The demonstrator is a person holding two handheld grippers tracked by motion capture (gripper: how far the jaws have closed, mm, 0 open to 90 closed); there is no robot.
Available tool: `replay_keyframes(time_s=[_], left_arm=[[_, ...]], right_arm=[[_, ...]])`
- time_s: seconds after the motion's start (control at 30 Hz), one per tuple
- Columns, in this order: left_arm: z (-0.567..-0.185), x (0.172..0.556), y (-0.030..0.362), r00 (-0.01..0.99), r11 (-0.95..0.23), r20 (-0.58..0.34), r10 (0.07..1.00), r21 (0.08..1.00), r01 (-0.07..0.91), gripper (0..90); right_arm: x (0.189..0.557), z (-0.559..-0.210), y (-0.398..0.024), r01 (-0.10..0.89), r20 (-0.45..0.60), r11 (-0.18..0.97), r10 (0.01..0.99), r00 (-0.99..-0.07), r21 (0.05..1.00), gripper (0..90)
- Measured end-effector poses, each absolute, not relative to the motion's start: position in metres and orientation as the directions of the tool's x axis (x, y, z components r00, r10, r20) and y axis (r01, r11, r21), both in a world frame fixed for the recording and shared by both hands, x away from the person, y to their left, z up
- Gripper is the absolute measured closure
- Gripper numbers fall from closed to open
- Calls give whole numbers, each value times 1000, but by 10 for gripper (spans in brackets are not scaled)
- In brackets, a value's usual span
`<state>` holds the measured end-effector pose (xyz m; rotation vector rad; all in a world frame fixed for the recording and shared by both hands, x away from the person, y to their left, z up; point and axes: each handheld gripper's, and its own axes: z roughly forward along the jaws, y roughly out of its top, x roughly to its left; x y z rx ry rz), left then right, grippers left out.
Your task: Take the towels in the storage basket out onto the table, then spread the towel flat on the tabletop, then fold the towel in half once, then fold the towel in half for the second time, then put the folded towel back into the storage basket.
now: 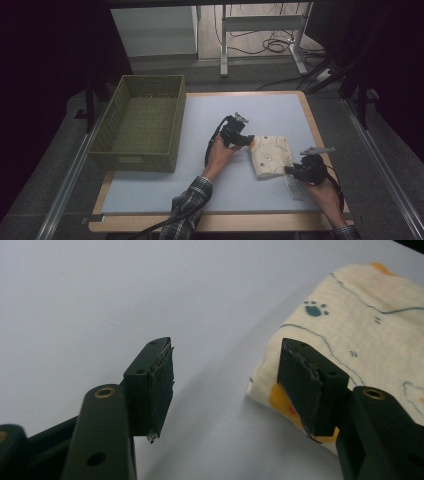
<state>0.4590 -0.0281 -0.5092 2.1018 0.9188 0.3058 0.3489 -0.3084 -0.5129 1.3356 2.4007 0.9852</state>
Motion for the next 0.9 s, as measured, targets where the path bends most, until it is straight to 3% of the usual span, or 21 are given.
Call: replay_keyframes(time_s=[0.2, 0.37, 0.53, 0.63, 0.9], left_arm=[[-512, 460, -32, 720, -400, -135, 681, 754, 520, 385], [-522, 461, -44, 737, -468, -107, 667, 710, 527, 409], [-526, 460, -45, 744, -448, -200, 638, 689, 569, 598], [-523, 457, -47, 756, -456, -216, 618, 685, 568, 781], [-510, 454, -40, 758, -457, -166, 631, 709, 536, 829]], right_arm=[[351, -514, -313, 681, 176, 338, 805, -567, 649, 804], [351, -513, -313, 671, 166, 345, 802, -574, 656, 804], [350, -511, -313, 670, 175, 347, 793, -583, 657, 810], [349, -508, -313, 666, 188, 344, 784, -591, 661, 811], [347, -501, -312, 652, 214, 335, 760, -614, 680, 811]])
